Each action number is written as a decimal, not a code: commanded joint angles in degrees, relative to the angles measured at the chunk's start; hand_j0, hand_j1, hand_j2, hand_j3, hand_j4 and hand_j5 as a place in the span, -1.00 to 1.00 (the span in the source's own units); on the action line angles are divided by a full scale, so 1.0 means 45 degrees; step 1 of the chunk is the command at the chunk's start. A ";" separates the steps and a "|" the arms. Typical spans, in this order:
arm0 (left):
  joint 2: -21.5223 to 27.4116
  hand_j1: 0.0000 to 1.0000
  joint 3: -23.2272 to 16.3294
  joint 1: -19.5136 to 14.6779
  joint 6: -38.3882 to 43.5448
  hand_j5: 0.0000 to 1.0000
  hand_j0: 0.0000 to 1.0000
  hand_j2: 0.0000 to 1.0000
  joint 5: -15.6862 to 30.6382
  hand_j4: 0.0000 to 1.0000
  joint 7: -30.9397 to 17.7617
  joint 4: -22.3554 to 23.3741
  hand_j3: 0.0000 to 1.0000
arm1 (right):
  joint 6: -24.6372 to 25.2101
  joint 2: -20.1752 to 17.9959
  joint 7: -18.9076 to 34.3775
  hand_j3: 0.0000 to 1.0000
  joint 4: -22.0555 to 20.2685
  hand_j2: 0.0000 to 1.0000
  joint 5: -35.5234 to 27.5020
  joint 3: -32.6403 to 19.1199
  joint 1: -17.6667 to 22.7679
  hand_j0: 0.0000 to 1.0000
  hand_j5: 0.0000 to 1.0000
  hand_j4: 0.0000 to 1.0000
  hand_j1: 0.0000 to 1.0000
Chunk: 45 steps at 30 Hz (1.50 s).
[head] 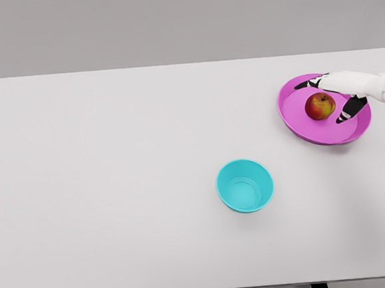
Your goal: Put the apple from the pink plate into the blue bowl with your right arm
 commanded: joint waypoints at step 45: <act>0.0000 1.00 -0.0001 0.0000 0.0004 1.00 1.00 1.00 0.0009 1.00 -0.0003 0.0000 1.00 | -0.1169 0.0333 -0.0005 0.41 0.1065 0.41 -0.0022 0.0071 -0.0215 0.41 0.41 0.41 0.41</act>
